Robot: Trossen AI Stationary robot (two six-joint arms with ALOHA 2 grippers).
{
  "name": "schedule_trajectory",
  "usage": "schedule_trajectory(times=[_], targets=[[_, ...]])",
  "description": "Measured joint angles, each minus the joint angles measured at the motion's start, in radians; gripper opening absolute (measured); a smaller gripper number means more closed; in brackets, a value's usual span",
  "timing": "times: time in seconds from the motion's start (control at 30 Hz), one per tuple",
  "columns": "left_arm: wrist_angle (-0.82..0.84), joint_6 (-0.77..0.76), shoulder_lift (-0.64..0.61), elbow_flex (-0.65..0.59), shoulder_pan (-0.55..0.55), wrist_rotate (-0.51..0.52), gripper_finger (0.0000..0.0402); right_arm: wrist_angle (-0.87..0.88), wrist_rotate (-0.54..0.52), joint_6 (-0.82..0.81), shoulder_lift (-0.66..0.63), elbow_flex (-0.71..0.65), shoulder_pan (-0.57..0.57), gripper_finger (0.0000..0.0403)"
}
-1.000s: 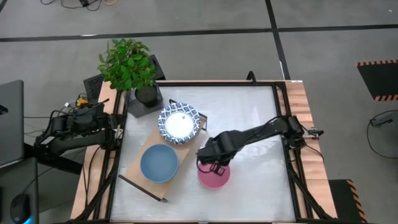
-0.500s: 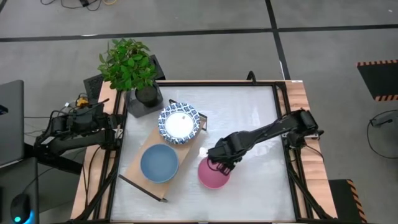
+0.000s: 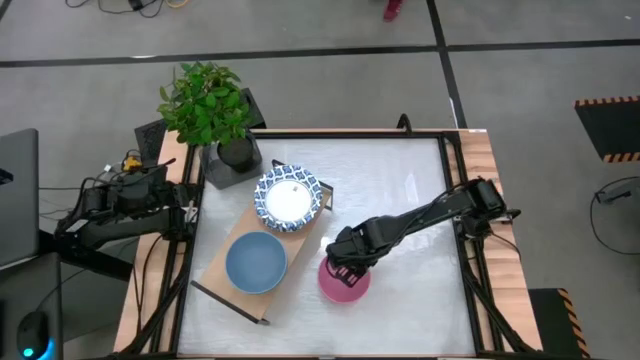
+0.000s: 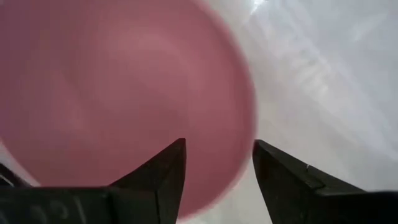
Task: Place and stack bowls onto a shelf
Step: Stack the pink bowl on the blue bowl on the shelf
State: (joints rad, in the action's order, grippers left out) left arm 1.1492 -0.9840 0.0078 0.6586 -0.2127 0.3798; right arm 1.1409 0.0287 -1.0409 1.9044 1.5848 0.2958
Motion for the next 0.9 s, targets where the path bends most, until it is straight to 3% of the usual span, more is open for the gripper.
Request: schedule_trajectory(times=[0.2,0.53,0.9], targets=[[0.000,0.000,0.000,0.000,0.000,0.003,0.0242,-0.010,0.003,0.001,0.008,-0.001,0.003,0.0188],[0.000,0.000,0.000,0.000,0.000,0.021,0.0242,-0.015,0.003,0.021,0.014,-0.001,0.003,0.0076],[0.000,0.003,0.000,0.000,0.000,0.021,0.0242,-0.025,0.002,0.055,0.015,-0.001,0.003,0.0072]])
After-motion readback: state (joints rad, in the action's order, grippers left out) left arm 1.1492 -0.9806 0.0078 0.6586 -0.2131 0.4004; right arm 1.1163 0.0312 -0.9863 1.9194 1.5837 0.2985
